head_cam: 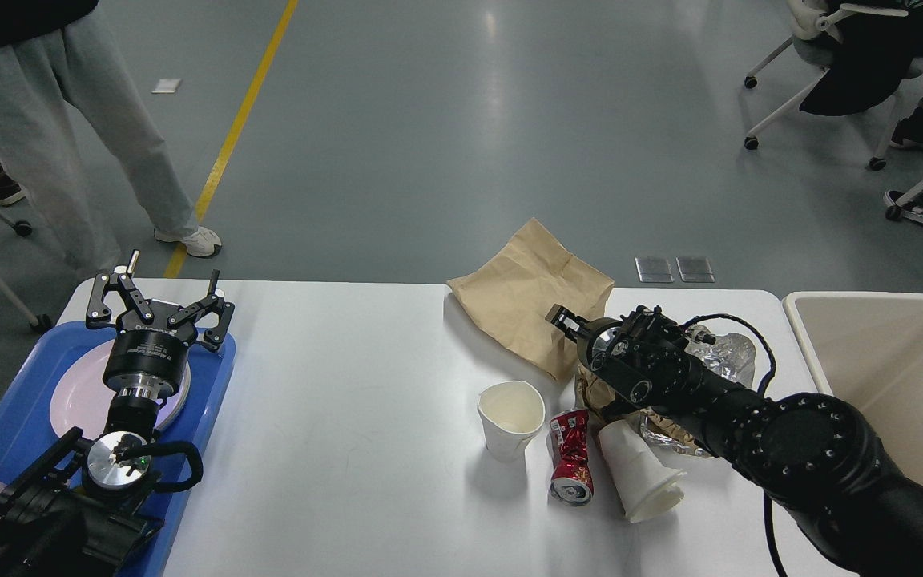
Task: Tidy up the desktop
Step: 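Grasp the large brown paper bag with the right gripper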
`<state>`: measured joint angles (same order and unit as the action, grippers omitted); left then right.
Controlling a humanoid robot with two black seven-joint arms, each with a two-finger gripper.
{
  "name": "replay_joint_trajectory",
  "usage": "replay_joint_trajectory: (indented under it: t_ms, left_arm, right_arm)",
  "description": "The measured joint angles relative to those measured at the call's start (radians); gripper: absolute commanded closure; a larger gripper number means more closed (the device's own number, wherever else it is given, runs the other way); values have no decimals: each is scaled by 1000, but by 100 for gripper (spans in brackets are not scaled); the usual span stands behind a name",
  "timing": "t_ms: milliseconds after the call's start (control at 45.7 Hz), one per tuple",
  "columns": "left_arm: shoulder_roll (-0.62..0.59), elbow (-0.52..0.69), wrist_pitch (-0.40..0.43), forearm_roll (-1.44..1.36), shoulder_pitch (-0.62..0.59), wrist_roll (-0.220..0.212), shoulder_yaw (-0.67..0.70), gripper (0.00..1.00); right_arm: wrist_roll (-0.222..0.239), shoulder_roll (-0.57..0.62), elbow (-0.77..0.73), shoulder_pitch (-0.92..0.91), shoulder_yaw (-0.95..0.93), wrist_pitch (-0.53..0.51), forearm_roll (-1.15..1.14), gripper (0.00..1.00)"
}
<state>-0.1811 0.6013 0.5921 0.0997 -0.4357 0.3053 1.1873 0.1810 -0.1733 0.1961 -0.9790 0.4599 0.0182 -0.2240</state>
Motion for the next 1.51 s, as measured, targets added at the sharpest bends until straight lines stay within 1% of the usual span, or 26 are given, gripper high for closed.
replay_joint_trajectory:
  t_ms: [197,285,350,416,482,525,547,1051,1204,1335,1510]
  left_arm:
    - [0,0,0,0,0,0,0,4]
    - [0,0,0,0,0,0,0,4]
    - [0,0,0,0,0,0,0,4]
    - [0,0,0,0,0,0,0,4]
    - [0,0,0,0,0,0,0,4]
    - [0,0,0,0,0,0,0,4]
    - [0,0,0,0,0,0,0,4]
    - [0,0,0,0,0,0,0,4]
    - [0,0,0,0,0,0,0,4]
    - [0,0,0,0,0,0,0,4]
    - [0,0,0,0,0,0,0,4]
  right_arm:
    - [0,0,2,0,-1,2,0,50]
    - [0,0,3,0,-2,2,0,68]
    - [0,0,3,0,-2,1,0,75]
    - [0,0,3,0,-2,0,0,86]
    - [0,0,3,0,-2,-1,0,92]
    - [0,0,3,0,-1,-2,0,99]
    - [0,1,3,0,-1,-4,0,100]
    - [14,15,15,-1,-2,-17,3,100]
    - [21,30,34,-33,-8,-21,8,100]
    - [48,94,139,-131,-16,-50,15,100]
    - [113,277,349,-274,-5,-86,16,100]
